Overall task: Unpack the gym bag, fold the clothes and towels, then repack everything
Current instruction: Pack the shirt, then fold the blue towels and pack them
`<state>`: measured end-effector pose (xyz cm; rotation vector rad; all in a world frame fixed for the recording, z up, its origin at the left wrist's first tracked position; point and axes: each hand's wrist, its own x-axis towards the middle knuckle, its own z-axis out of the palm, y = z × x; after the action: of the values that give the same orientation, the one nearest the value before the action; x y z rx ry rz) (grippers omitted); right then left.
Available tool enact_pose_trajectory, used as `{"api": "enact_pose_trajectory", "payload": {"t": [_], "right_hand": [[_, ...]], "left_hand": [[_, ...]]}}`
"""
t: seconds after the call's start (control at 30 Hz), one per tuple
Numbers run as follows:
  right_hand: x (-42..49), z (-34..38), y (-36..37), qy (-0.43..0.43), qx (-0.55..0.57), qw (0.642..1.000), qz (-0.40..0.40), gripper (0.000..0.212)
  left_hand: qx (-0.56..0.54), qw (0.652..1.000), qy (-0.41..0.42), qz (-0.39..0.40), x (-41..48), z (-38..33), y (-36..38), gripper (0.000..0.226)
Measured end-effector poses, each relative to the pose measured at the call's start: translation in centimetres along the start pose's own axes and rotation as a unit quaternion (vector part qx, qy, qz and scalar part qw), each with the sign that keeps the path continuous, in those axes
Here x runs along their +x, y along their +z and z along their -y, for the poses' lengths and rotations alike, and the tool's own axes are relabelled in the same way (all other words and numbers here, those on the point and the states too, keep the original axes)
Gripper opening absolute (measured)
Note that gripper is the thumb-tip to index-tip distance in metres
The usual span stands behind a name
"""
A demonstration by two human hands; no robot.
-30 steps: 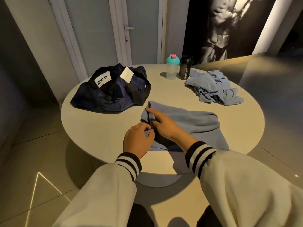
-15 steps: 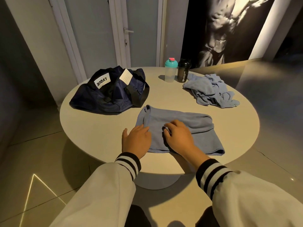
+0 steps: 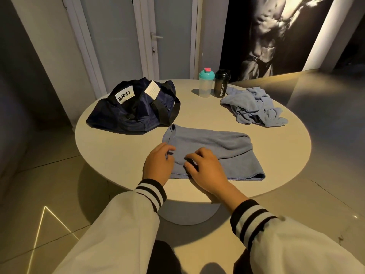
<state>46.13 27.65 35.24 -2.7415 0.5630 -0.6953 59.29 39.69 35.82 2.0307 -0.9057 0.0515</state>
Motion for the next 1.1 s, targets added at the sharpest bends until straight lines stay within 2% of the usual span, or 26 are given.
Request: {"api": "enact_pose_trajectory", "payload": {"t": [0.03,0.1,0.17,0.23,0.4,0.53,0.6,0.73,0.83,0.97,1.1], "right_hand": [[-0.1,-0.3,0.0,0.014,-0.007,1.0,-0.003,0.034],[-0.2,-0.6,0.1,0.049,-0.03,0.998,-0.029,0.032],[-0.3,-0.4,0.2,0.065,-0.057,0.994,-0.06,0.029],[-0.4,-0.2,0.2,0.044,-0.048,0.994,-0.083,0.026],[-0.8,0.1,-0.4,-0.031,0.026,0.999,-0.008,0.024],[-0.7,0.3,-0.3,-0.043,0.0,0.999,0.016,0.025],[-0.6,0.5,-0.3,-0.042,-0.022,0.999,0.001,0.023],[-1.1,1.9,-0.1,-0.005,-0.037,0.998,-0.051,0.018],[-1.4,2.0,0.1,0.005,0.007,0.998,-0.06,0.017],[-1.6,1.1,-0.4,0.056,0.077,0.994,-0.045,0.021],[-1.8,1.6,-0.2,0.017,0.021,1.0,0.006,0.025]], "left_hand": [[-0.047,0.999,-0.022,-0.008,-0.2,0.1,-0.4,0.029],[-0.072,0.996,-0.047,-0.003,-0.8,0.3,-0.7,0.035],[-0.035,0.998,-0.049,0.029,-1.2,0.6,-0.5,0.037],[0.019,0.997,-0.046,0.06,-1.5,0.5,-0.4,0.038],[0.128,0.987,-0.028,0.097,-1.9,0.1,-0.7,0.044],[0.186,0.982,-0.006,0.035,-2.2,0.6,-0.6,0.043],[0.169,0.985,0.028,0.036,-2.4,0.6,-0.5,0.04],[0.149,0.977,0.077,0.134,-2.7,-0.3,-0.3,0.044],[0.143,0.979,0.07,0.124,-2.8,-0.5,-0.6,0.045],[0.023,0.995,0.01,0.101,-2.7,0.2,-1.2,0.051],[-0.053,0.995,-0.006,0.081,-2.8,0.6,-1.6,0.055]]}}
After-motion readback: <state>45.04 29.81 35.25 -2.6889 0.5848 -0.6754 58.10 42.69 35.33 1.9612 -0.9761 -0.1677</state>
